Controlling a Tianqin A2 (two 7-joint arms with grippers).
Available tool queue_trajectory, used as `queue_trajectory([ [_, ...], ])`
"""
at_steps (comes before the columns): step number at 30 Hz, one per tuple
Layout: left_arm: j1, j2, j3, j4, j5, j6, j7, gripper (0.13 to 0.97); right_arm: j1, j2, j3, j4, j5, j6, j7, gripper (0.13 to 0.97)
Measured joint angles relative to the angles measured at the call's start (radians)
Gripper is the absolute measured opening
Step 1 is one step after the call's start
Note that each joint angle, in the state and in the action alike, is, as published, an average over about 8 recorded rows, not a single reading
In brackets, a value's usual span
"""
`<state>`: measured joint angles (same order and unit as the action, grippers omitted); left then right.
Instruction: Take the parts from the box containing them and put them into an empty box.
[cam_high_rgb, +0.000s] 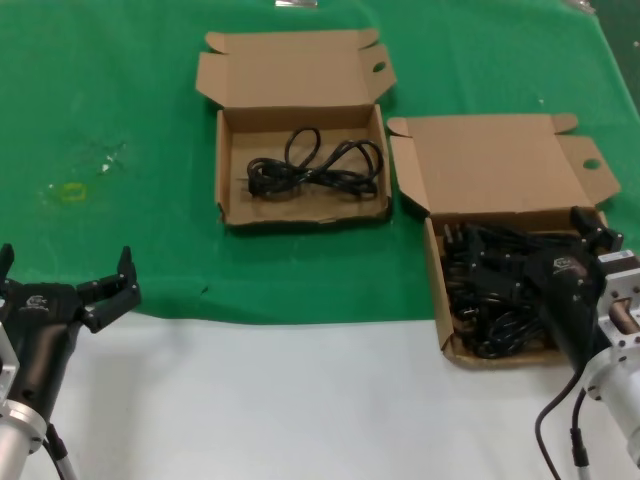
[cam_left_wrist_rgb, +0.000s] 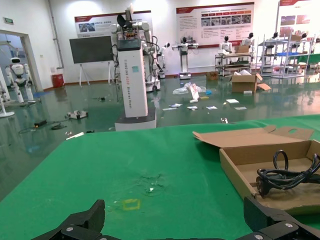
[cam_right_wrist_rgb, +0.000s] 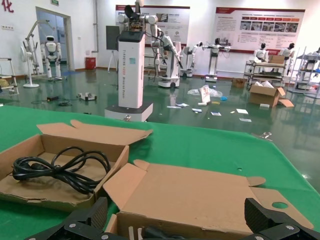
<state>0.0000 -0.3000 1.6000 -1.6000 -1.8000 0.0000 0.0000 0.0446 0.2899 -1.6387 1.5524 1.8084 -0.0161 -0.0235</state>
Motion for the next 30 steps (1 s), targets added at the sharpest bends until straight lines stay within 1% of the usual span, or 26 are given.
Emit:
queue_trajectory([
  [30, 0.000, 0.000, 0.000, 0.000, 0.000, 0.000, 0.000, 0.966, 0.000, 0.000, 0.000, 0.000, 0.000, 0.000, 0.000, 0.966],
])
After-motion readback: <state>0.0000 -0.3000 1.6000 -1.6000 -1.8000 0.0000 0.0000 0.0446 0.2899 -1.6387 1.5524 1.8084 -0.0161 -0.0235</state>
